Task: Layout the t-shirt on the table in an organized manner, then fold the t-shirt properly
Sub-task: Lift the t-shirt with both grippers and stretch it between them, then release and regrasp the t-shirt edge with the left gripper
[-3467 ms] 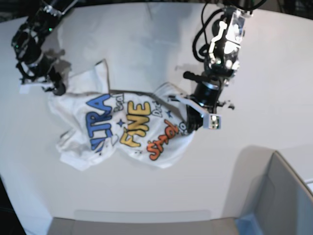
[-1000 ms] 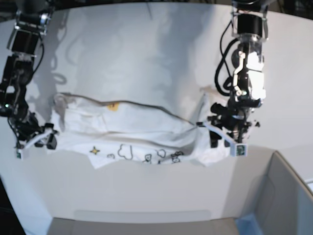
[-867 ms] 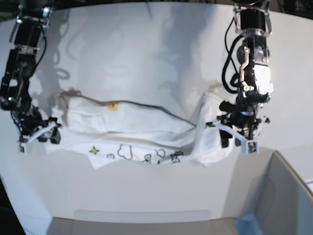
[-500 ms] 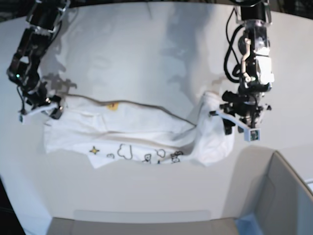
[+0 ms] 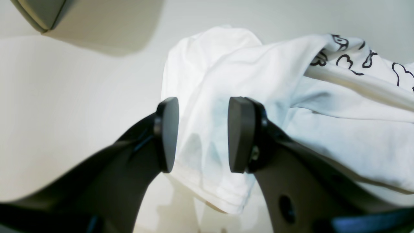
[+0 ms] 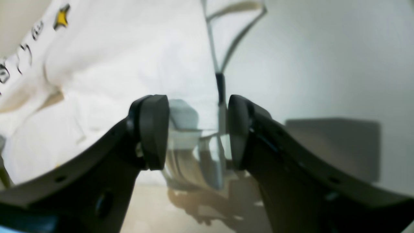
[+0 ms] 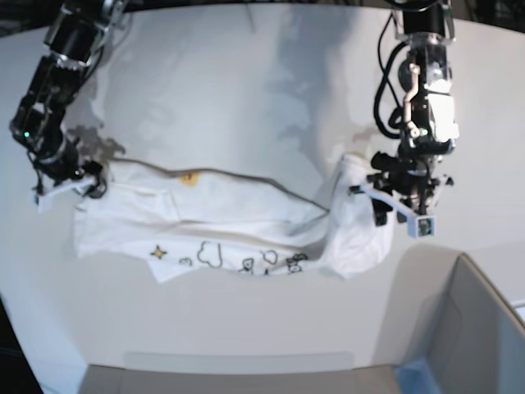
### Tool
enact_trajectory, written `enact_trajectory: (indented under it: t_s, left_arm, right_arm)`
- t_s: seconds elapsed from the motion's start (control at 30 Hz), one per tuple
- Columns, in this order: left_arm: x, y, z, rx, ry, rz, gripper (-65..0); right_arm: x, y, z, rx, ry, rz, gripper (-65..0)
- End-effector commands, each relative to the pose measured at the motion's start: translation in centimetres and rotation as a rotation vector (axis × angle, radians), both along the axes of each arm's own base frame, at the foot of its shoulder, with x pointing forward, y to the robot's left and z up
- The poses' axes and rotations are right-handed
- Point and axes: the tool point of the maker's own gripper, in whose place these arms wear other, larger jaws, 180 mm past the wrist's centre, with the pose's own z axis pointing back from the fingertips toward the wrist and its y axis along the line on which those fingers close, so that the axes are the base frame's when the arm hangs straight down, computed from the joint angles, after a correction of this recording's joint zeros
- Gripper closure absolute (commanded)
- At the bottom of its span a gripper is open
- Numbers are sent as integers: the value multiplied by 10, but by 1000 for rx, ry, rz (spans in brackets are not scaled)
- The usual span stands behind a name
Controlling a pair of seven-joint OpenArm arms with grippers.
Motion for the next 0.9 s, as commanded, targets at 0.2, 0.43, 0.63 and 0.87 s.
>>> enact_trajectory:
  t_s: [0.2,0.43,0.63,0.87]
  left_arm:
    - [7,0,16,7,-57,-1,-256]
    - [7,1,15,7,-54,0,-256]
    - [8,0,16,5,-57,0,-256]
    - [8,0,15,5,-55,0,-256]
  right_arm:
    - [20,5,15,-8,-48,33,-300]
    - [19,18,34,-50,-73,93,-300]
    - [19,18,38,-54,-78,96,-300]
    - [20,20,38,-52,-77,100,-300]
